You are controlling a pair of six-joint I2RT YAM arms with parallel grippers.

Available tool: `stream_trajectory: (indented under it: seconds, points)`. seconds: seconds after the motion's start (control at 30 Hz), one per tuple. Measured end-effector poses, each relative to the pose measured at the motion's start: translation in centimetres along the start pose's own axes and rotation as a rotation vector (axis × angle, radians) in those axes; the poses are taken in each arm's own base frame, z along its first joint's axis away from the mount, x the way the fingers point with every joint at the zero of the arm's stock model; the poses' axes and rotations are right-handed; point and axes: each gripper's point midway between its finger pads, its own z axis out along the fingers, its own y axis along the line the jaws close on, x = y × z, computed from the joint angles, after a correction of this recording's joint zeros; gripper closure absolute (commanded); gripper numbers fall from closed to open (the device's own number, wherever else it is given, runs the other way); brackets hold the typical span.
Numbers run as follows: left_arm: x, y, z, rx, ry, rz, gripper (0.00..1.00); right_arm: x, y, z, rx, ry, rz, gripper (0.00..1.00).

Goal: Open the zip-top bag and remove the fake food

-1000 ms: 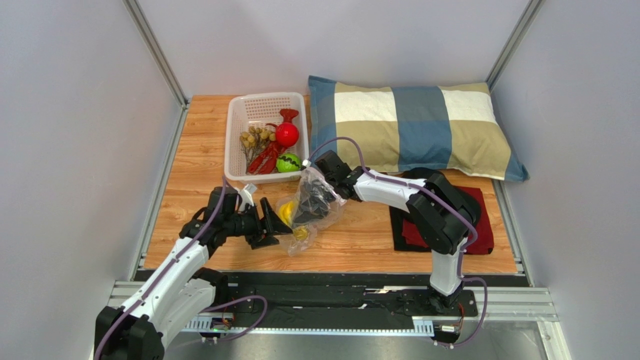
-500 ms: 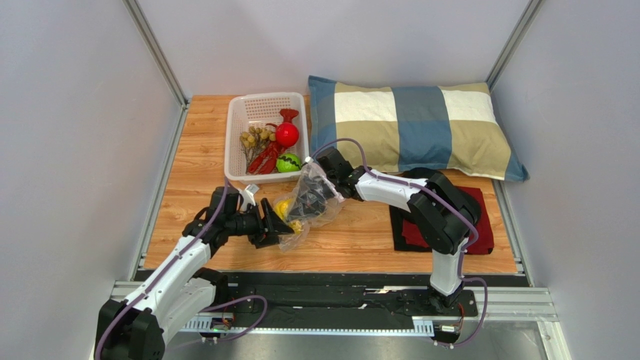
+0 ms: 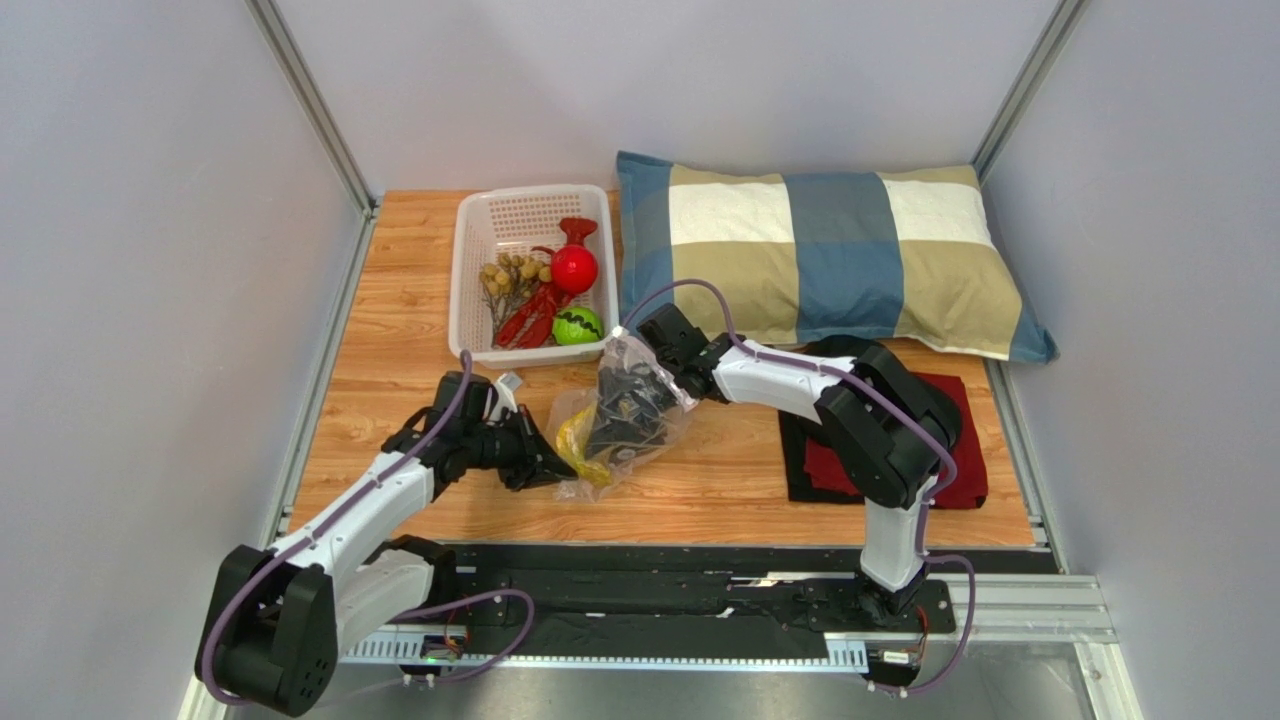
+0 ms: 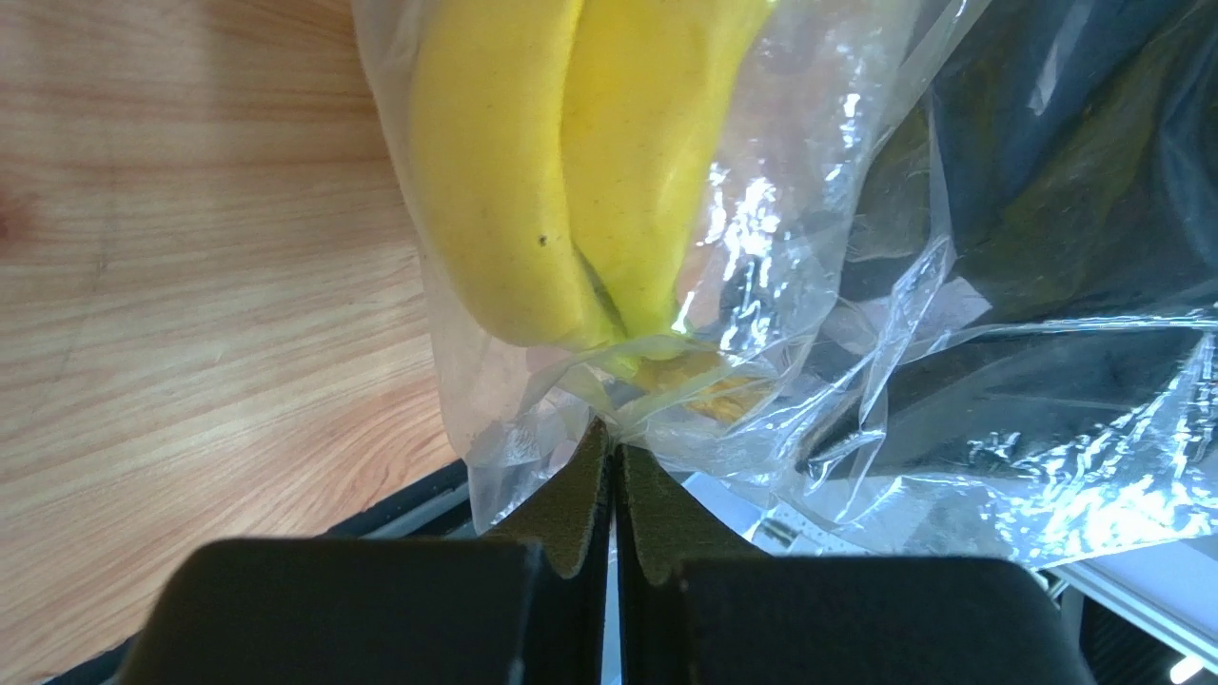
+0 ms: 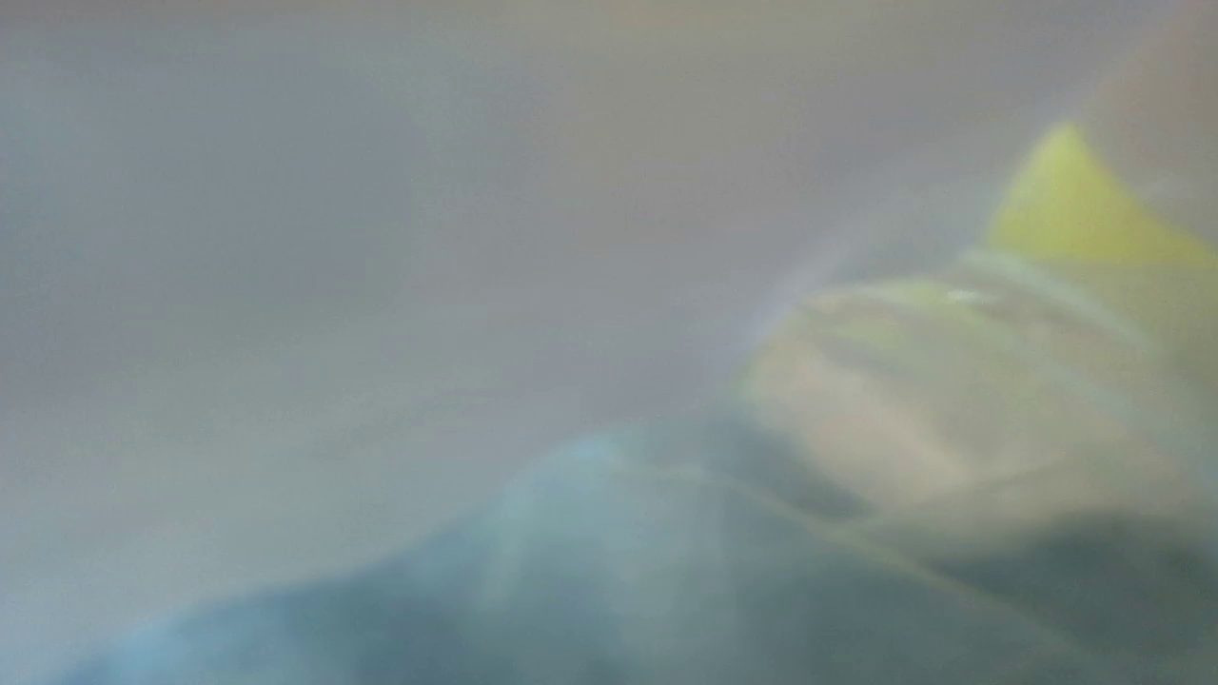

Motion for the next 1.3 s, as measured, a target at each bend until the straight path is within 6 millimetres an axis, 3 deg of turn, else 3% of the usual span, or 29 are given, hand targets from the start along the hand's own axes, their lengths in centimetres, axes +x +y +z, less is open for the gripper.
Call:
stream_trajectory:
  seconds: [0.3, 0.63, 0.83, 0.97, 1.07, 1.1, 1.17, 1.3]
  points:
    - [0.5, 0.8, -1.4, -0.075, -0.030, -0.004, 1.00, 1.5, -2.4, 1.2, 0.070, 0.024, -0.109, 0.37]
    - [1.3, 3.5, 1.1, -0.190, 0.063, -0.049, 1.00, 3.0, -2.1, 4.1, 0.136, 0.054, -0.247, 0.39]
    - [1.9, 4.7, 2.2, -0.236, 0.114, -0.068, 1.00, 2.6, -4.6, 5.9, 0.200, 0.048, -0.248, 0.44]
    - [1.5, 4.5, 1.7, -0.244, 0.069, -0.053, 1.00, 2.0, -4.6, 6.6, 0.200, 0.031, -0.277, 0.48]
    - [1.2, 4.2, 0.6, -0.249, 0.008, -0.039, 1.00, 1.6, -4.3, 6.8, 0.200, 0.010, -0.300, 0.66]
    - [1.1, 4.1, 0.2, -0.250, -0.011, -0.036, 1.00, 1.4, -4.2, 6.8, 0.201, 0.000, -0.311, 0.84]
    - [1.0, 4.1, -0.3, -0.260, -0.045, -0.035, 1.00, 1.0, -4.0, 6.8, 0.205, -0.016, -0.340, 0.99]
    - [0.5, 4.7, -1.0, -0.317, -0.084, -0.056, 1.00, 0.3, -2.5, 5.9, 0.242, -0.041, -0.425, 1.00]
